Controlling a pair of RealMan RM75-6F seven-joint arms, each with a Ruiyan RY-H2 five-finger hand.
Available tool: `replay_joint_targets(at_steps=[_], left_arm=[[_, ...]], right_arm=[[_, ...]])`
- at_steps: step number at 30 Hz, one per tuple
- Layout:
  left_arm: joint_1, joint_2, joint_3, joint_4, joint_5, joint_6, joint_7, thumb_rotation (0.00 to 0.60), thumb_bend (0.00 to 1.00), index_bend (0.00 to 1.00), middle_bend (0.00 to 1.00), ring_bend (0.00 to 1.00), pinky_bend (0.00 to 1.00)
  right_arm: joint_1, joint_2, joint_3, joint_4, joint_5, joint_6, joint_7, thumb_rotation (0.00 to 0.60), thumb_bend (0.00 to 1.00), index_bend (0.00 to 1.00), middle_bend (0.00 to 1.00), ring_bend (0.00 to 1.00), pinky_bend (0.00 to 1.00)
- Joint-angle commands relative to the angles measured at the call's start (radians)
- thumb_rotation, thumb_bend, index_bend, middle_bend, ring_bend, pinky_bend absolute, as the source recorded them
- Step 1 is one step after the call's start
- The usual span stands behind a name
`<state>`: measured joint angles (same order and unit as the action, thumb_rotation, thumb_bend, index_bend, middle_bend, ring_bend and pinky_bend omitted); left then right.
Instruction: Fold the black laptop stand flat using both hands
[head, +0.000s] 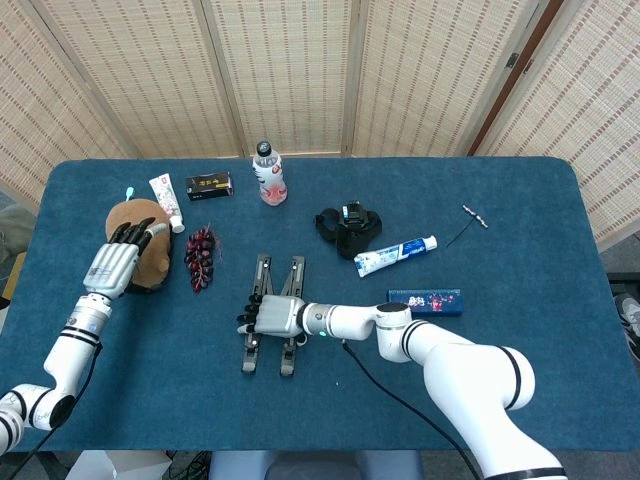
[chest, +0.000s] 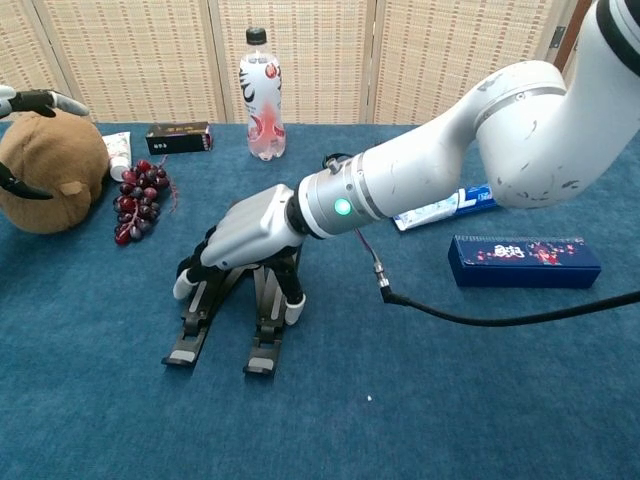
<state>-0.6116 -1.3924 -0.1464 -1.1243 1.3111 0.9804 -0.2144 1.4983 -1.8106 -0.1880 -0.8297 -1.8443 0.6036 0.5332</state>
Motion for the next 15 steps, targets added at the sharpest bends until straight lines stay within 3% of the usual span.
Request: replay_joint_targets(at_steps=[1,5,12,15], left_arm=[[0.001,-0.002,0.001,0.008,0.004,-0.002,-0.009,0.600,0.06,0.00,0.02,0.00,0.00],[0.001,0.000,0.002,0.018,0.010,-0.005,-0.020,0.600,0.09,0.03,0.14,0.00,0.00],[0.005,0.000,0.001,0.007,0.012,0.001,-0.013,0.600,0.12,0.24,0.38,0.00,0.00],[0.006,0.000,0.002,0.004,0.013,0.002,-0.009,0.600,0.14,0.32,0.46,0.05,0.00]], right_arm=[[0.002,-0.011,-0.004,0.014,0.003,0.003,0.009,0.600,0.10,0.11,0.06,0.10,0.00],[-0.004,-0.022,-0.005,0.033,0.005,0.033,0.027,0.600,0.10,0.11,0.06,0.10,0.00],[-0.007,-0.035,-0.016,0.063,0.003,0.061,0.057,0.600,0.10,0.11,0.06,0.10,0.00],[-0.011,-0.040,-0.018,0.072,0.000,0.083,0.064,0.600,0.10,0.11,0.06,0.09,0.00]])
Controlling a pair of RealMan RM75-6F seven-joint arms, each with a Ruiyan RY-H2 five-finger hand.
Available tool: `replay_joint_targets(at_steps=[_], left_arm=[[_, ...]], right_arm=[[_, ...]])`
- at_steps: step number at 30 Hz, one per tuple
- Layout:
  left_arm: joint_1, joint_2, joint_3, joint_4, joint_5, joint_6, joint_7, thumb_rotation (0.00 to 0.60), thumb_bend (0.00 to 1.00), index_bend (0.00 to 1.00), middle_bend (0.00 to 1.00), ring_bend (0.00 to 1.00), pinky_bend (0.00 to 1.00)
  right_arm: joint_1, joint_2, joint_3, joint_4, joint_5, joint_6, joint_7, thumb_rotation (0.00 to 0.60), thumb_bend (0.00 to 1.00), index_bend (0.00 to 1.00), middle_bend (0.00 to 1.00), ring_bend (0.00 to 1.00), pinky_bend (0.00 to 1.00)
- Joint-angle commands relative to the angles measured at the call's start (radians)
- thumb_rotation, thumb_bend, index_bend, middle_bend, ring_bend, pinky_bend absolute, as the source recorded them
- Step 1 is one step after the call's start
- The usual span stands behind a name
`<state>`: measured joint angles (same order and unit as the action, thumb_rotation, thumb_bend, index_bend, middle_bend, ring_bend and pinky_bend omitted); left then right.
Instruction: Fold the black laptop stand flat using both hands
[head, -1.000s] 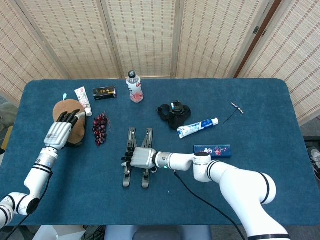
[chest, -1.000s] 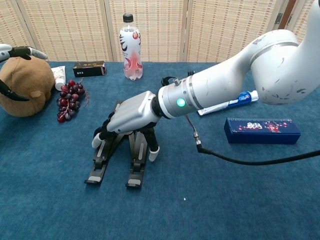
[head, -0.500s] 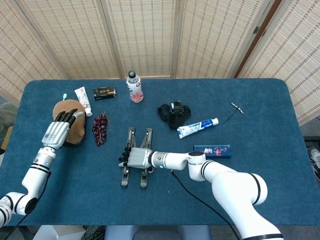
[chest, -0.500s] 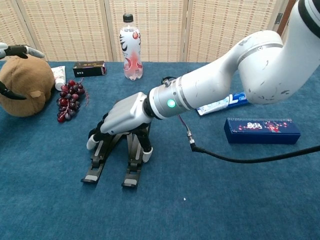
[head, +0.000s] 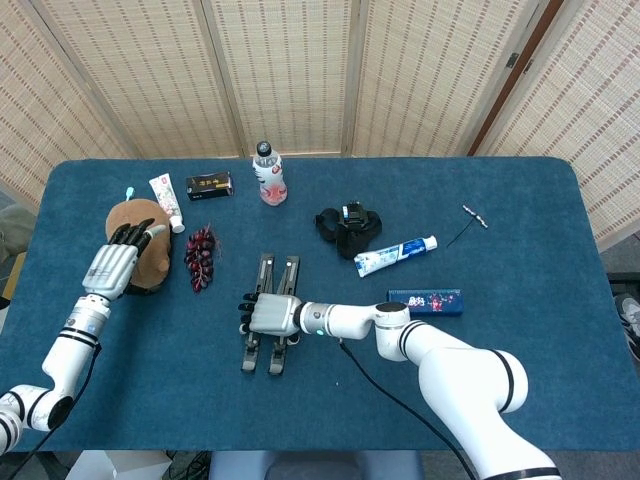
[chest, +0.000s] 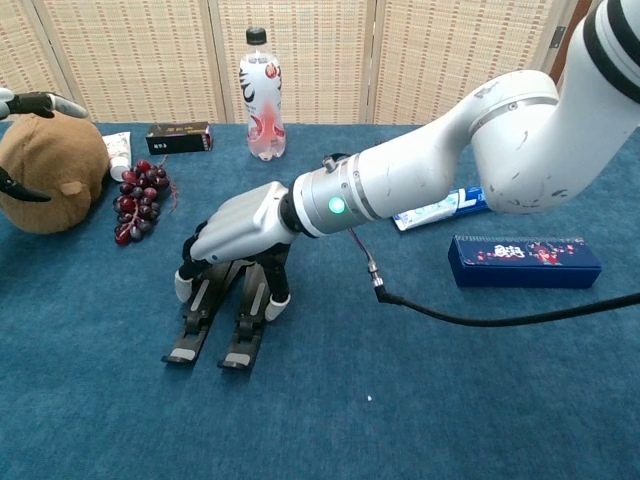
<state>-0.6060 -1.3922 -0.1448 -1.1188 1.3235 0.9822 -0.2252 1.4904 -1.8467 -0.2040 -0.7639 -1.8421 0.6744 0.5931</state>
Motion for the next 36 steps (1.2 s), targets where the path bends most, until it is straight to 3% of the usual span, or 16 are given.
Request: replay_joint_targets(at_steps=[1,6,14,16,17,18,20,22,28,36], left_arm=[[0.002,0.001,0.001,-0.003,0.001,0.000,0.003,0.600,0.14,0.35,0.49,0.08,0.00],[0.006,0.003,0.002,-0.012,0.003,0.006,0.007,0.600,0.18,0.47,0.62,0.22,0.05],[0.006,0.001,0.003,-0.015,0.007,0.005,0.009,0.600,0.20,0.54,0.69,0.31,0.09],[0.004,0.002,0.000,-0.019,0.005,0.003,0.013,0.600,0.20,0.51,0.61,0.27,0.10],[0.003,0.002,0.000,-0.020,0.005,0.003,0.016,0.600,0.19,0.44,0.50,0.20,0.10],[0.003,0.002,-0.001,-0.022,0.004,0.003,0.019,0.600,0.17,0.30,0.35,0.11,0.10],[0.003,0.005,-0.003,-0.034,0.004,0.007,0.027,0.600,0.10,0.08,0.12,0.01,0.09],[0.003,0.008,-0.005,-0.049,-0.001,0.008,0.042,0.600,0.06,0.00,0.01,0.00,0.06],[0.005,0.006,-0.010,-0.077,-0.013,0.017,0.079,0.600,0.02,0.00,0.00,0.00,0.01],[0.037,0.013,-0.012,-0.144,-0.043,0.069,0.171,0.600,0.03,0.00,0.00,0.00,0.01]], right_arm=[[-0.006,-0.006,-0.003,0.009,-0.003,0.020,0.007,0.600,0.10,0.11,0.06,0.09,0.00],[-0.021,-0.010,-0.011,0.020,-0.006,0.054,0.014,0.600,0.10,0.11,0.06,0.09,0.00],[-0.059,0.001,-0.006,0.019,0.001,0.117,-0.003,0.600,0.10,0.11,0.06,0.09,0.00],[-0.064,0.014,-0.008,0.002,0.005,0.110,-0.012,0.600,0.10,0.11,0.06,0.09,0.00],[-0.064,0.022,-0.008,-0.010,0.008,0.099,-0.019,0.600,0.10,0.11,0.06,0.09,0.00],[-0.065,0.032,-0.006,-0.026,0.014,0.089,-0.030,0.600,0.10,0.11,0.06,0.09,0.00],[-0.074,0.058,0.009,-0.070,0.038,0.071,-0.068,0.600,0.10,0.11,0.06,0.09,0.00],[-0.091,0.091,0.034,-0.128,0.073,0.062,-0.116,0.600,0.10,0.11,0.06,0.09,0.00],[-0.188,0.231,0.103,-0.335,0.192,0.090,-0.317,0.600,0.10,0.10,0.05,0.08,0.00],[-0.416,0.450,0.147,-0.640,0.403,0.254,-0.655,0.600,0.10,0.10,0.05,0.08,0.00]])
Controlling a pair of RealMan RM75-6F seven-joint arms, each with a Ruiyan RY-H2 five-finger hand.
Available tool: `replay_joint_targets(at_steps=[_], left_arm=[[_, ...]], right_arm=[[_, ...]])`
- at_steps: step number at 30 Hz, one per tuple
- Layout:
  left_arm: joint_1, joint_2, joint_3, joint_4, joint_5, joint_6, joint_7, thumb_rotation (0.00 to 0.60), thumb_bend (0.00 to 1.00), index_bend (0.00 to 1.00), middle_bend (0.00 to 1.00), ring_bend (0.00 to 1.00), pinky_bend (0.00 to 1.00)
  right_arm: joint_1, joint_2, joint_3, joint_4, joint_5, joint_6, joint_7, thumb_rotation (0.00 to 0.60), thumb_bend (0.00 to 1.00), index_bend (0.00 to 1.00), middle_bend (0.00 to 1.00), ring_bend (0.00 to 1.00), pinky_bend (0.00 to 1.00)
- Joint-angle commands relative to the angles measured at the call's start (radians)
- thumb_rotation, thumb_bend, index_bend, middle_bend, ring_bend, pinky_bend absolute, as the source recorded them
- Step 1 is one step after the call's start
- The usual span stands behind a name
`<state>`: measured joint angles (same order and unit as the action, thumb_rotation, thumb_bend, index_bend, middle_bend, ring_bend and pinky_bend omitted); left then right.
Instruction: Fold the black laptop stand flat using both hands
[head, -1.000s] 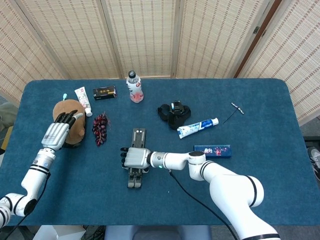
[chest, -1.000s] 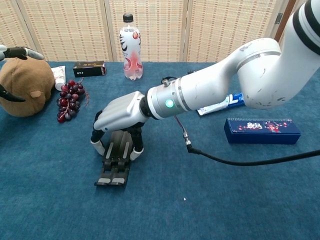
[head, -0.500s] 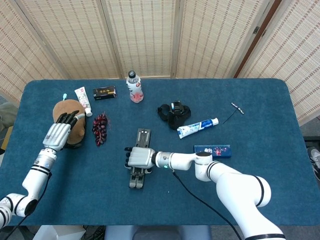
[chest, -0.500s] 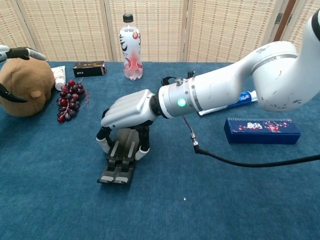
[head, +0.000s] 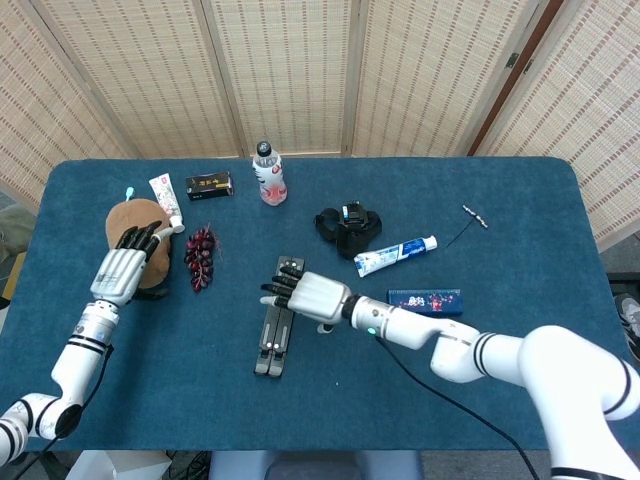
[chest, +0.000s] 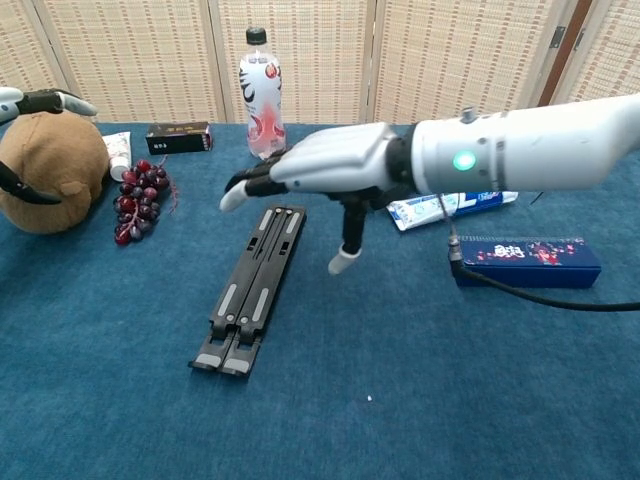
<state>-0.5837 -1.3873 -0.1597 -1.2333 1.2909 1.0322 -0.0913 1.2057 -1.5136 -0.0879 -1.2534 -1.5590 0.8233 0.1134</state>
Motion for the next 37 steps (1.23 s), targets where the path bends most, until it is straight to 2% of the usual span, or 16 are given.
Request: replay_joint_targets(at_steps=[1,7,12,25,31,37], left_arm=[[0.020,0.013,0.002,-0.043,-0.014,0.026,0.047,0.600,0.03,0.00,0.00,0.00,0.01],[0.065,0.019,0.006,-0.077,-0.024,0.098,0.097,0.600,0.05,0.00,0.00,0.00,0.01],[0.123,0.040,0.006,-0.114,-0.034,0.191,0.142,0.600,0.05,0.00,0.00,0.00,0.01],[0.312,0.144,0.069,-0.271,-0.011,0.403,0.207,0.600,0.05,0.00,0.00,0.00,0.01],[0.388,0.184,0.114,-0.349,0.026,0.473,0.232,0.600,0.05,0.00,0.00,0.00,0.01],[0.431,0.201,0.137,-0.399,0.059,0.510,0.256,0.600,0.05,0.00,0.00,0.00,0.01]], right_arm=[[-0.170,0.141,0.028,-0.184,0.147,0.140,-0.232,0.600,0.10,0.10,0.05,0.08,0.00],[-0.346,0.255,0.019,-0.353,0.274,0.301,-0.399,0.600,0.10,0.10,0.05,0.08,0.00],[-0.485,0.334,0.000,-0.429,0.335,0.414,-0.417,0.600,0.10,0.10,0.05,0.08,0.00],[-0.775,0.392,-0.043,-0.459,0.296,0.661,-0.420,0.600,0.10,0.10,0.05,0.08,0.00],[-0.871,0.398,-0.046,-0.468,0.274,0.718,-0.399,0.600,0.10,0.10,0.05,0.08,0.00],[-0.934,0.382,-0.038,-0.454,0.249,0.735,-0.373,0.600,0.10,0.10,0.05,0.08,0.00]])
